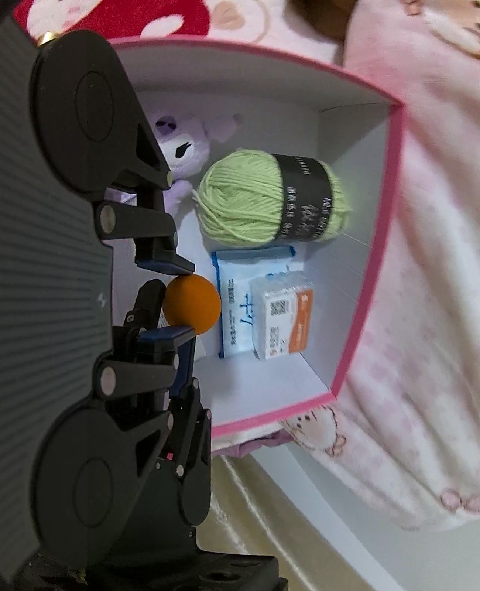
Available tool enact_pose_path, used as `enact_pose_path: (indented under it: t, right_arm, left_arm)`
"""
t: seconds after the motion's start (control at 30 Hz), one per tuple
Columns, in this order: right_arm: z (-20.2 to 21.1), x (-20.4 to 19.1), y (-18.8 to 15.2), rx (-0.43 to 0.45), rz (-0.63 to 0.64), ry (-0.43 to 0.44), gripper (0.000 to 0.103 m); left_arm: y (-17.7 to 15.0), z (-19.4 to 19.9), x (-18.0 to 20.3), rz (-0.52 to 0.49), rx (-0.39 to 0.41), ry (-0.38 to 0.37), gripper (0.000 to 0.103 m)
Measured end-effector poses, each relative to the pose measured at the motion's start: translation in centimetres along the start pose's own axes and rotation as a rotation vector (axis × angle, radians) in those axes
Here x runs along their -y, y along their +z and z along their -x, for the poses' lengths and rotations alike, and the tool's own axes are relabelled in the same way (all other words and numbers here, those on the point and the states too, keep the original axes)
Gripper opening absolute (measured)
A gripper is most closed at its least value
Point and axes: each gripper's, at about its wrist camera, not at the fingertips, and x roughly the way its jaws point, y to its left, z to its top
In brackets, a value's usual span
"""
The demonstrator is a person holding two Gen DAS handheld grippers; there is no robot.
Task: Organize objects
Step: 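Lift the sponge with the left tool and lower it into the pink box, then open the left tool to release the sponge and withdraw, then reach the left tool to the gold-capped foundation bottle and close on it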
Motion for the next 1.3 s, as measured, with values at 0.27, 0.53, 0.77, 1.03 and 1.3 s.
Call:
enact_pose_path:
  t: [0.27,0.53,0.77,1.03,1.3]
  right_arm:
    - [-2.2,1.6,0.2,-0.047,-0.03,0.015,0.041]
    - [-0.8,3.7,-0.9,0.017,-0.113,0.028,0.042]
    - [3.9,1.8,-2.8,0.13,-0.109,0.073,0.048]
    - [9.8,-1.8,-4.4,0.206,-0.067,0.078,0.062]
    - [14.4,-6.5,-5.9,0.247,0.05,0.07,0.077]
  left_arm:
    - [0.1,-2.1,-1.1,0.06,0.0,0.071,0.032]
    - [-0.1,-0.3,-0.3,0.014,-0.011,0.168,0.058]
    - [-0.6,4.9,1.1,-0.06,-0.021,0.203,0.073]
    - [-2.3,11.5,2.6,-0.132,0.006,0.195,0.076]
    - [-5.5,16.4,2.2,-0.192,0.041,0.165,0.079]
